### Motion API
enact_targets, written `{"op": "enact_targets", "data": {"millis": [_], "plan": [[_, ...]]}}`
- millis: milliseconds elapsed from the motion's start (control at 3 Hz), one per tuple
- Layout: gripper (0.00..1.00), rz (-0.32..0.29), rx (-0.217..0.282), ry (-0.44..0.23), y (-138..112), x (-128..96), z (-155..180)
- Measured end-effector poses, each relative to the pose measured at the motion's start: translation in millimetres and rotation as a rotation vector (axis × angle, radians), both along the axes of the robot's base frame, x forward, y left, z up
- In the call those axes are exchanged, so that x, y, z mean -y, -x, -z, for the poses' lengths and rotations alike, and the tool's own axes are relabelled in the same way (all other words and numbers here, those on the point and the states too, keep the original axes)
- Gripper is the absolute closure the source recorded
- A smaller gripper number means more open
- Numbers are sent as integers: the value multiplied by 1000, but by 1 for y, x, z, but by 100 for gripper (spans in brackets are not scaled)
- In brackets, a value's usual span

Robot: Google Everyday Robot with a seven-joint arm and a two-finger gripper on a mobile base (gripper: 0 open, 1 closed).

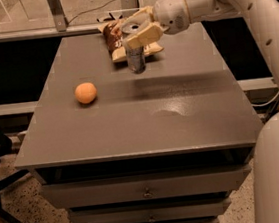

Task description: Move redbull can near orange

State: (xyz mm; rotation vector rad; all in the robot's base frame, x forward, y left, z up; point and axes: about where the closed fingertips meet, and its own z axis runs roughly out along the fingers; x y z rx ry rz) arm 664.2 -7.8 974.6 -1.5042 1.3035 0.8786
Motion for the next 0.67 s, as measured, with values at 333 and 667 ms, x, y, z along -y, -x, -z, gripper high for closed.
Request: {"op": "enact_targets", "data": {"millis": [333,667], "plan": [[100,-10,-14,10,2,-28,-1],[100,-11,-61,-4,14,-50,6]]}}
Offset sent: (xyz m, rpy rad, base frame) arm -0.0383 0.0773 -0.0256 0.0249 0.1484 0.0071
